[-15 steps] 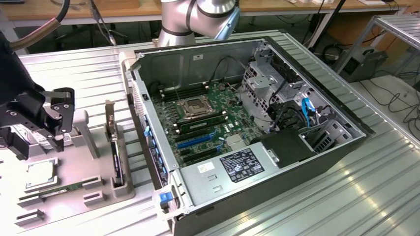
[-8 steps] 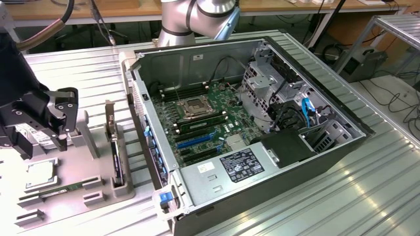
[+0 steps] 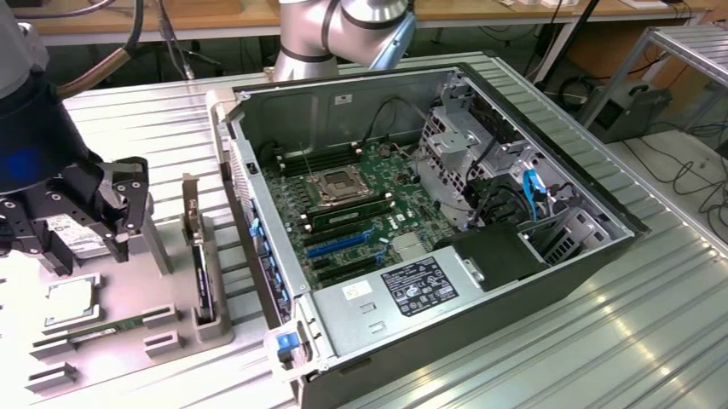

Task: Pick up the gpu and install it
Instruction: 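Pick up the gpu and move the gpu toward the slot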

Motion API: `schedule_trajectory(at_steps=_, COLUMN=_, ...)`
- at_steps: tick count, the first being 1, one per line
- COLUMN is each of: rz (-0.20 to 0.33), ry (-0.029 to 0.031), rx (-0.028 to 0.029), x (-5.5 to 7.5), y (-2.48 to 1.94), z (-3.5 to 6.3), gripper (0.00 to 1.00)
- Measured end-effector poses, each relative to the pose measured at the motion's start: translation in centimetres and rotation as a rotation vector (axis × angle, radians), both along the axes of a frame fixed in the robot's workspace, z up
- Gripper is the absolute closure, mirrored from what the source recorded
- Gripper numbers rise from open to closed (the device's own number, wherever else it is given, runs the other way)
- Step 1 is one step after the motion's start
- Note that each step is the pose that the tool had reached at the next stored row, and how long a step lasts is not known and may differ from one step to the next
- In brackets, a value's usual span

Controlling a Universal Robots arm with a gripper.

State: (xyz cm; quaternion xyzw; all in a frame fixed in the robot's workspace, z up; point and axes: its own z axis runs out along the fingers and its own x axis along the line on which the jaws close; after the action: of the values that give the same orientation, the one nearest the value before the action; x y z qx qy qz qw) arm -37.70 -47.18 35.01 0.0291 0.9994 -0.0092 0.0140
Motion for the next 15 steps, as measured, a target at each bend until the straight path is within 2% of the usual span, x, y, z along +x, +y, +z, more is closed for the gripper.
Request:
schedule_trajectory(at_steps=1, rz=0.0, ry=0.0, rx=-0.0101, x=0.0, y=0.78, z=-0.42, gripper=0.52)
schedule_trajectory(at_steps=2, rz=0.0, ry=0.0, rx=-0.0242, x=0.3, y=1.67, z=-0.85, gripper=0.52)
schedule_trajectory(at_steps=3, rz=0.0, ry=0.0, rx=-0.0327, x=1.2, y=1.67, z=-1.34, gripper=0.52)
schedule_trajectory(at_steps=5, rz=0.0, ry=0.0, rx=-0.0419, x=1.9, y=1.68, z=-1.86, gripper=0.52)
schedule_trajectory(at_steps=15, rz=0.0, ry=-0.0002, rx=-0.0469, x=2.6, y=1.68, z=-2.26, gripper=0.52)
